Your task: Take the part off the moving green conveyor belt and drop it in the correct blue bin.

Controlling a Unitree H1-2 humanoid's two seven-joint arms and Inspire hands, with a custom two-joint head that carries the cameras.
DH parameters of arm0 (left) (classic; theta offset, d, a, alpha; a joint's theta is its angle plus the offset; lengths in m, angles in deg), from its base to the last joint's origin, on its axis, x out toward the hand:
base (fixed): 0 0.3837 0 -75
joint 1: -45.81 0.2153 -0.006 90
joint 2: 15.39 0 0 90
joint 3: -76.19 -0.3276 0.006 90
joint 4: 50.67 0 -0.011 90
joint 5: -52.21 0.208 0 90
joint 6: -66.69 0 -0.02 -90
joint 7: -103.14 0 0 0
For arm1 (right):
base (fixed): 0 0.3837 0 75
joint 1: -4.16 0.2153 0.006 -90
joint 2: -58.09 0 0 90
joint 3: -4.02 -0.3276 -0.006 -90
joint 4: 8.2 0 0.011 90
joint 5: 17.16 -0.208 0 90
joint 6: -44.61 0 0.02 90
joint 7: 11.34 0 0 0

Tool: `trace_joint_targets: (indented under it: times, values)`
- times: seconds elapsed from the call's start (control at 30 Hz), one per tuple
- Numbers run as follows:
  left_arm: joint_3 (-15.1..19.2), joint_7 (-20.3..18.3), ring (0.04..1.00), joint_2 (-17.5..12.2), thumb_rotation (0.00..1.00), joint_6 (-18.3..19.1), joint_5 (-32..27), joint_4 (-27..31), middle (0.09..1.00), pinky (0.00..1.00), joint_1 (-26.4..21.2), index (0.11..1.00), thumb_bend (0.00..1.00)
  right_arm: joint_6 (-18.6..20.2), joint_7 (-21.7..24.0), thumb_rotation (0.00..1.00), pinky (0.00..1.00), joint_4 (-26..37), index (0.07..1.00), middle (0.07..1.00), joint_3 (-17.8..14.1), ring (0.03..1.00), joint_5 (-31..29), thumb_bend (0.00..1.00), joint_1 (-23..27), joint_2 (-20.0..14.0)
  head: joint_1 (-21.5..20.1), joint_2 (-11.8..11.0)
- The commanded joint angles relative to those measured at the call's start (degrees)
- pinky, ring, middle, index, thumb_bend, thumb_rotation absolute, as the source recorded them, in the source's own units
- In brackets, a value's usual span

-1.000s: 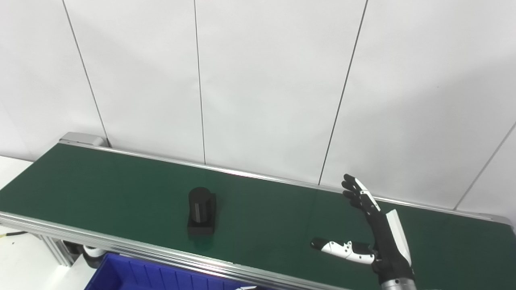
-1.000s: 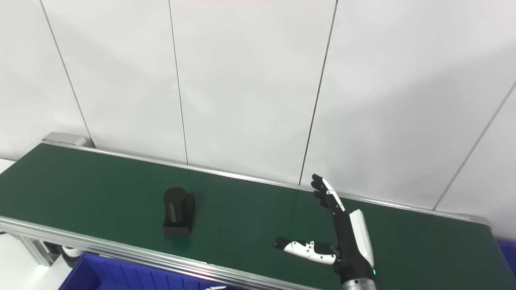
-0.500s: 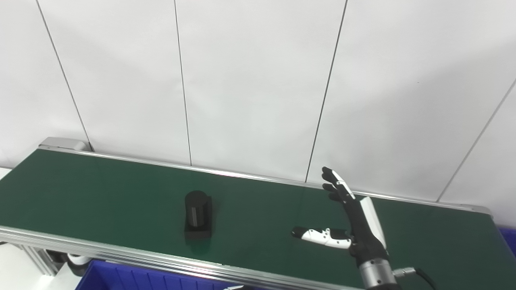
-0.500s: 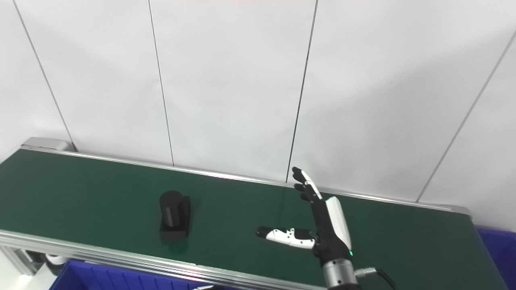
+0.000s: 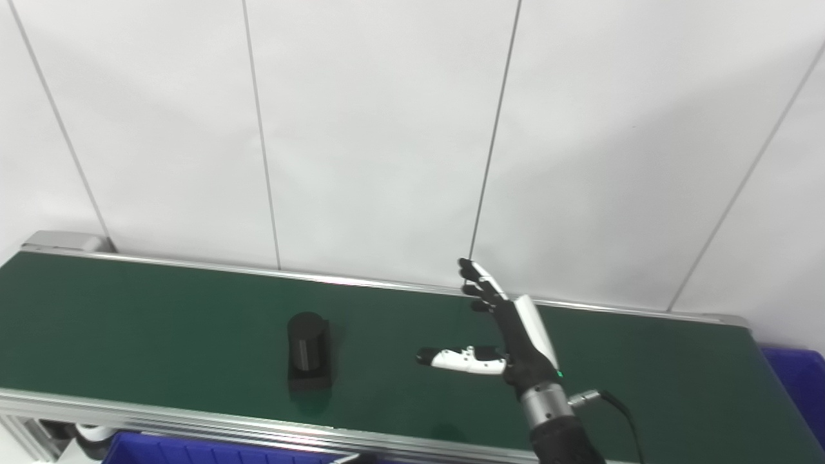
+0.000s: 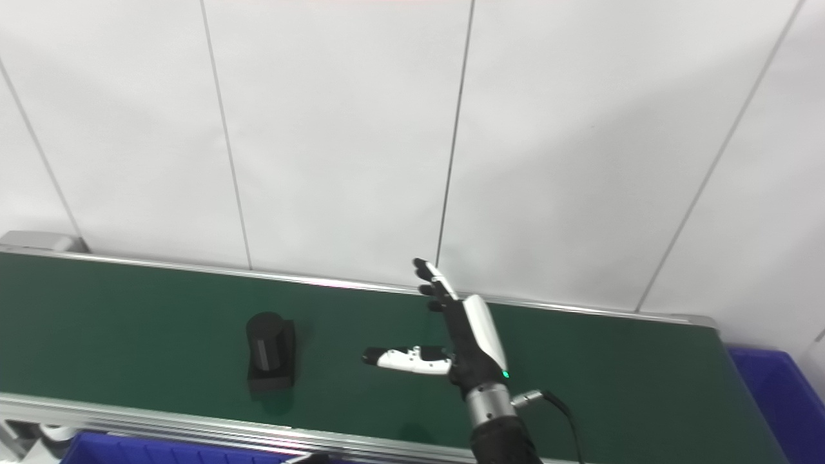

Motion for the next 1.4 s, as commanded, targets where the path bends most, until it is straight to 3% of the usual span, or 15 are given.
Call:
trace_joint_targets:
  times: [0.0,0.57,0.83,1.37]
  values:
    - [0.8,-1.1,0.827,0.3,0.04,-2.3,-1.3,2.0,0.828,0.77,0.1,0.811,0.85,0.4,-1.1,0.38,0.79,0.8,0.922,0.903,0.4,0.866,0.2,0.95,2.5,0.8,-0.1,0.1]
    - [6.4,-9.7,0.868,0.7,0.00,-2.3,-7.5,4.6,0.869,0.86,2.9,0.859,0.78,0.0,-3.3,0.42,0.78,-5.3,0.920,0.907,3.0,0.870,2.2,0.96,5.6,3.1,-5.5,1.2]
    - [8.2,-13.1,0.876,2.0,0.00,-2.3,-10.4,4.0,0.873,0.88,3.0,0.862,0.73,0.7,-3.6,0.44,0.78,-8.5,0.933,0.927,3.8,0.887,2.9,0.97,6.9,3.4,-5.7,1.9]
    - [11.5,-19.3,0.841,4.3,0.04,-2.3,-11.6,5.5,0.834,0.82,4.0,0.831,0.82,2.7,-3.7,0.43,0.76,-17.1,0.941,0.938,6.0,0.898,3.9,0.98,10.4,3.2,-4.5,4.3]
